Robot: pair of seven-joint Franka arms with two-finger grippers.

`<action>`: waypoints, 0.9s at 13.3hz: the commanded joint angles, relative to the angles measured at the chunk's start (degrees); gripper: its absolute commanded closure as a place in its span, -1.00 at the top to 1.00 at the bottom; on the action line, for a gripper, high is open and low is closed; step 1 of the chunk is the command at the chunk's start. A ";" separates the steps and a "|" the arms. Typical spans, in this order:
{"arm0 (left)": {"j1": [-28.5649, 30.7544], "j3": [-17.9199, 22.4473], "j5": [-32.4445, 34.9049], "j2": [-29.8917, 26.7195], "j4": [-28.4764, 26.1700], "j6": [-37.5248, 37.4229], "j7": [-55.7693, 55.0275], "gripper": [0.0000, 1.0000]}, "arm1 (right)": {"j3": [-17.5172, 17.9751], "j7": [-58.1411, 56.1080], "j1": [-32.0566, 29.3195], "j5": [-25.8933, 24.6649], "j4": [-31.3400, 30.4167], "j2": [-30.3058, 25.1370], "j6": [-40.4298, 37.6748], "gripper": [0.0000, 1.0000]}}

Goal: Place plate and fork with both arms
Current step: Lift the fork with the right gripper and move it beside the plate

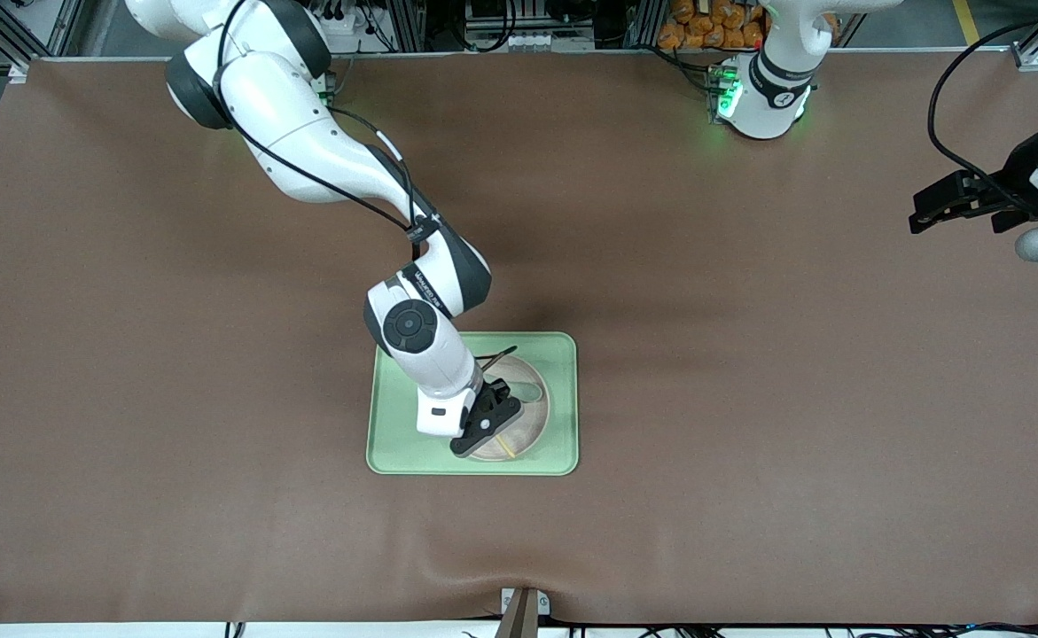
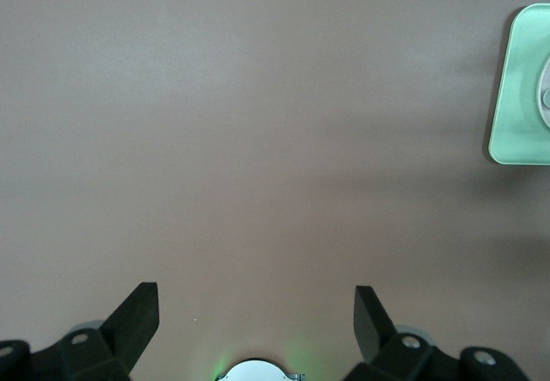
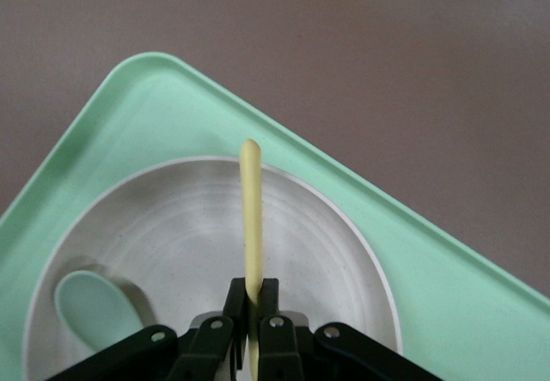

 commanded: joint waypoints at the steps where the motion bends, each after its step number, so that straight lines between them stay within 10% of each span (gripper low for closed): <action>1: 0.27 -0.40 -0.93 -1.53 -1.63 0.18 -1.13 1.00 | -0.09 2.14 -2.77 6.59 -0.85 -2.54 -3.42 -1.00; 8: 0.27 -0.67 -0.93 -1.62 -1.54 0.35 -0.61 1.00 | 1.49 1.62 -13.41 14.69 -13.40 -9.21 -5.44 -1.00; 12: 0.61 -0.67 -0.84 -1.88 -1.45 0.26 -0.43 1.00 | 15.78 1.53 -25.43 17.95 -26.04 -11.77 7.61 -1.00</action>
